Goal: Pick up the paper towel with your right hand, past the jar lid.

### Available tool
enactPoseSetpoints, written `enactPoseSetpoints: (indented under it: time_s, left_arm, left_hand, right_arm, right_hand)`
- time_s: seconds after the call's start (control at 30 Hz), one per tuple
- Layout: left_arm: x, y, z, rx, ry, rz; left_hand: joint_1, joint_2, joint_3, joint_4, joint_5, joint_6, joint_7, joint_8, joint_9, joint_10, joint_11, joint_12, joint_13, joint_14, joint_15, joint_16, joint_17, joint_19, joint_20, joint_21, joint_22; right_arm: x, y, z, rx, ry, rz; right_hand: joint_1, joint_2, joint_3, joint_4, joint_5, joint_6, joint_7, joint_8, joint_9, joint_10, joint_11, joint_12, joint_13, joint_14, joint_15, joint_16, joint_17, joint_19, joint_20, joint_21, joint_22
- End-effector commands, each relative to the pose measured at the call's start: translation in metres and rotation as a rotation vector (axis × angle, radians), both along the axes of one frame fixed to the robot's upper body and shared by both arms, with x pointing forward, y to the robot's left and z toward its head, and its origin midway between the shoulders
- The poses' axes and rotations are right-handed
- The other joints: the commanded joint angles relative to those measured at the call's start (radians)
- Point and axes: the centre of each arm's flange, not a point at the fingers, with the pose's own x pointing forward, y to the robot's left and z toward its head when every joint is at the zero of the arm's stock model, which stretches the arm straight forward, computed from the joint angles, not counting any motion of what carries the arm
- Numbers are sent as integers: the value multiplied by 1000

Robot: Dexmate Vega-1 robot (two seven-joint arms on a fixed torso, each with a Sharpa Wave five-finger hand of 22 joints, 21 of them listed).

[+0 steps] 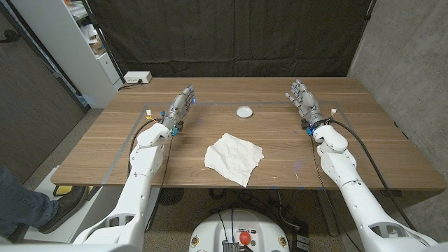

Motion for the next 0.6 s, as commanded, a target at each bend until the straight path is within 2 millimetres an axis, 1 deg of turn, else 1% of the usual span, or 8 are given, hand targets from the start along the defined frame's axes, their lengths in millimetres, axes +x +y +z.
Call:
enactPoseSetpoints:
  time_s: [0.03, 0.23, 0.3, 0.37, 0.6]
  left_arm:
    - [3, 0, 0, 5, 6, -1]
    - [4, -2, 2, 13, 9, -6]
    - [5, -2, 3, 14, 10, -8]
    - [5, -3, 3, 15, 9, -9]
    - [6, -4, 3, 22, 16, -12]
  left_hand:
    - [-1, 11, 4, -8, -3, 2, 1, 6, 2, -8, 8, 5, 5, -29, 4, 5, 3, -48, 8, 5, 6]
    - [-2, 12, 4, -9, -3, 3, 2, 6, 2, -8, 9, 5, 5, -30, 5, 4, 3, -48, 8, 5, 6]
    - [-2, 12, 4, -9, -4, 3, 2, 6, 2, -7, 8, 5, 5, -30, 5, 4, 3, -48, 8, 5, 6]
    - [-2, 12, 3, -9, -4, 4, 2, 7, 2, -6, 6, 5, 5, -29, 5, 4, 3, -48, 10, 5, 6]
    - [-3, 14, 3, -10, -4, 5, 3, 7, 2, -5, 5, 6, 5, -26, 3, 5, 3, -48, 10, 5, 6]
  right_arm:
    - [-5, 0, 6, -3, -45, 13]
    - [-8, 2, 8, -9, -63, 14]
    - [-8, 2, 8, -5, -73, 24]
    - [-7, 2, 8, -2, -87, 36]
    - [-11, 4, 12, -5, -121, 54]
  right_hand:
    - [13, -2, 0, -6, 10, 9, 3, 4, 2, 4, 4, 3, 2, 2, 1, 5, 2, 8, -5, -1, 4]
    - [14, -2, 0, -7, 10, 9, 3, 4, 2, 4, 3, 2, 2, 2, 3, 5, 1, 9, -5, -2, 4]
    - [14, -3, -1, -8, 10, 14, 4, 5, 3, 8, 9, 4, 2, 4, 8, 5, -1, 8, -1, -3, 4]
    - [15, -4, -2, -9, 10, 21, 3, 7, 3, 13, 12, 5, 1, 9, 5, 7, -2, 8, -1, -3, 4]
    - [17, -10, -4, -13, 12, 25, 0, 7, 3, 19, 7, 6, 1, 15, -5, 8, -6, 16, -2, -2, 4]
